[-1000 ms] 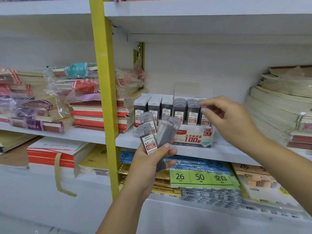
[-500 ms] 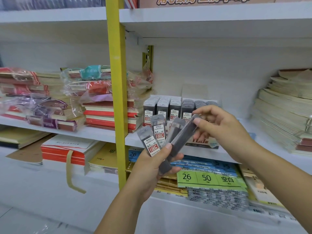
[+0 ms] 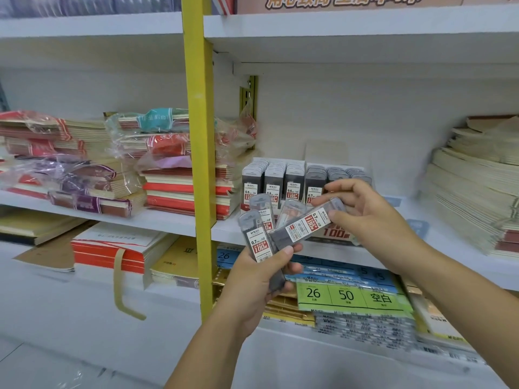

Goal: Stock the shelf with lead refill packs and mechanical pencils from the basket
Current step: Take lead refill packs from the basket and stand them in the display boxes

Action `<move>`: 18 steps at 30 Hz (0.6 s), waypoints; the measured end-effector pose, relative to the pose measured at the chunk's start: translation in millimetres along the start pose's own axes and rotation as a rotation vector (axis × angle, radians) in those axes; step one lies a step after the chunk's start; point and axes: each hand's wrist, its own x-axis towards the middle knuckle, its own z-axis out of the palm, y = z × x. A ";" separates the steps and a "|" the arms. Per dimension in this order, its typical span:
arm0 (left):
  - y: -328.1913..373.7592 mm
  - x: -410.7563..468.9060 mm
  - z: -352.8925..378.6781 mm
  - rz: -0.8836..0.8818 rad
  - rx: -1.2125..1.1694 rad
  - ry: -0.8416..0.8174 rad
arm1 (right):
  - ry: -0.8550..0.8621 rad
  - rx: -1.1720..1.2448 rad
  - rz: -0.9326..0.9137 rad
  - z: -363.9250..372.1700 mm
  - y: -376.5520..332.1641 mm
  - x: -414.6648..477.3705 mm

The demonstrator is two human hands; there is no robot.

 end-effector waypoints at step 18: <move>9.3 5.9 -13.6 0.044 0.006 0.174 | 0.057 -0.748 -0.277 -12.6 -19.7 62.1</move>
